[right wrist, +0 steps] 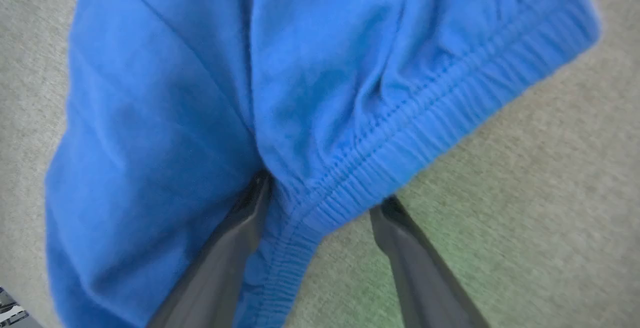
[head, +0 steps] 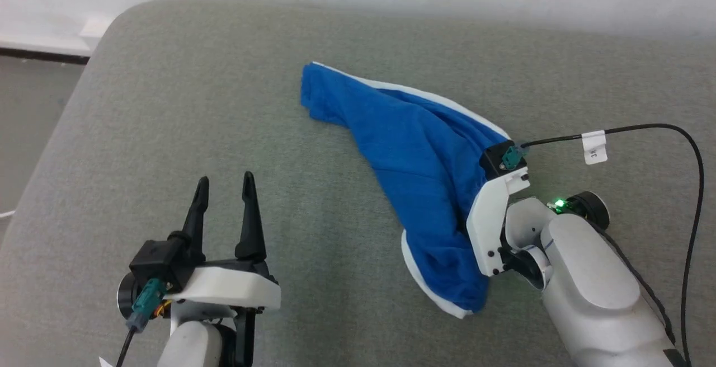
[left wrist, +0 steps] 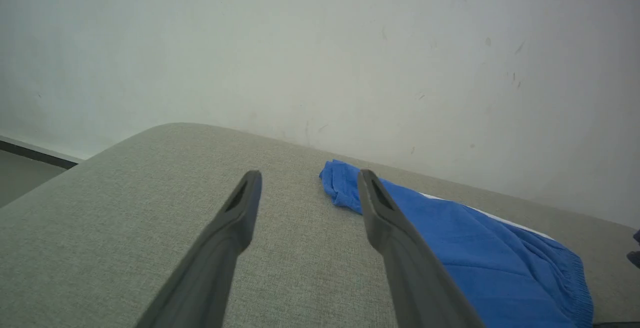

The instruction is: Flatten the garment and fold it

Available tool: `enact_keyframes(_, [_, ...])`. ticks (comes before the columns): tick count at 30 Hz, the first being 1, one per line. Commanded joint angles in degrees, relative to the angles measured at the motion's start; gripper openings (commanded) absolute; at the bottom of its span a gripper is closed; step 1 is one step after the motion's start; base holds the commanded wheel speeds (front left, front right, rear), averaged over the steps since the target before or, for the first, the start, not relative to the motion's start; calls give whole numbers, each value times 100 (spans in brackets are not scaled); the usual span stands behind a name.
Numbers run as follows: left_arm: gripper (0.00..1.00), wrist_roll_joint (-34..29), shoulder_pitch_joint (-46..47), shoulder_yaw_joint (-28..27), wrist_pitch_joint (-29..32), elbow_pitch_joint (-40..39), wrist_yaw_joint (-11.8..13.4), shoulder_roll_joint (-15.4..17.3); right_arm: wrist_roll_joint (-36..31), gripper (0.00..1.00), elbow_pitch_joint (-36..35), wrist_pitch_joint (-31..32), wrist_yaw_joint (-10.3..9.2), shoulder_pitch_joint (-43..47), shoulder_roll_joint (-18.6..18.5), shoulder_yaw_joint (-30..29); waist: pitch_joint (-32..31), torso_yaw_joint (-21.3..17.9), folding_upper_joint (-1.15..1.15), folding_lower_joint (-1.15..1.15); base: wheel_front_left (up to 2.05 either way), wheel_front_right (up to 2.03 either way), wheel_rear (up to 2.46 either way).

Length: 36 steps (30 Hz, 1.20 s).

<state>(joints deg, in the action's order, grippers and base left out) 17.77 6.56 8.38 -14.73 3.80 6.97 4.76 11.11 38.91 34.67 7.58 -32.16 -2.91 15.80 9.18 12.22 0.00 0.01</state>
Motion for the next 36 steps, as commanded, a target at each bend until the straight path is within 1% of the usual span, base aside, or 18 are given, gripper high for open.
enact_keyframes(1, [100,-54,86,-59,-27,40,-72,-47,-10,100,161,-38,-9,116,3,77,179,226,0,-1,0,0,0])
enact_keyframes(3, [100,-84,80,-95,-27,75,-116,-79,-43,100,295,-76,-9,191,3,126,182,250,0,-1,0,0,0])
enact_keyframes(4, [100,-88,71,-115,-27,96,-137,-92,-26,46,347,-97,-9,217,3,107,178,250,0,-1,0,0,0])
enact_keyframes(5, [100,-99,60,-140,-27,113,-154,-103,-26,0,366,-152,-9,223,3,107,167,238,0,-1,0,0,0])
enact_keyframes(8, [100,-130,-3,-236,-27,156,-193,-124,-75,0,327,-490,-9,185,3,-97,90,141,0,-1,0,0,0])
enact_keyframes(12, [100,-175,-52,-312,-27,223,-251,-142,-13,0,-54,-1094,-9,217,-22,-856,-82,-4,0,-1,0,0,0])
enact_keyframes(15, [100,-168,-95,-355,-27,279,-300,-153,-93,0,-479,-1302,-9,509,-149,-1513,-234,-113,0,-1,0,0,0])
enact_keyframes(17, [100,-166,-136,-361,-27,329,-336,-159,-191,0,-796,-1308,-9,867,-230,-1953,-337,-171,0,-1,0,0,0])
enact_keyframes(20, [100,-146,-197,-369,-27,383,-371,-167,-337,0,-1224,-1123,-9,1553,-217,-2537,-448,-245,0,-1,0,0,0])
enact_keyframes(23, [100,-115,-274,-377,-27,420,-390,-174,-314,0,-1494,-787,-9,2165,-99,-2753,-517,-327,0,-1,0,0,0])
enact_keyframes(24, [100,-100,-289,-374,-27,434,-401,-175,-250,22,-1623,-793,-9,2275,-65,-2780,-514,-350,0,-1,0,0,0])
enact_keyframes(25, [100,-90,-296,-376,-27,445,-405,-177,-209,100,-1756,-860,-9,2356,-42,-2806,-521,-373,0,-1,0,0,0])
enact_keyframes(28, [100,-63,-299,-383,-27,486,-424,-180,87,100,-2159,-1337,-9,2450,-5,-3043,-553,-406,0,-1,0,0,0])
enact_keyframes(30, [100,8,-284,-391,-27,513,-428,-182,409,100,-2314,-1721,-9,2497,-1,-3205,-578,-420,0,-1,0,0,0])
enact_keyframes(32, [100,105,-243,-354,-26,603,-444,-184,590,100,-2427,-2034,-9,2577,0,-3361,-594,-448,0,-1,0,0,0])
enact_keyframes(34, [100,230,-79,-259,121,749,-474,-185,626,100,-2534,-2224,-9,2669,1,-3510,-572,-495,0,-1,0,0,0])
enact_keyframes(36, [100,351,243,-158,460,957,-492,-186,635,100,-2637,-2337,-9,2725,1,-3642,-527,-575,0,-1,0,0,0])
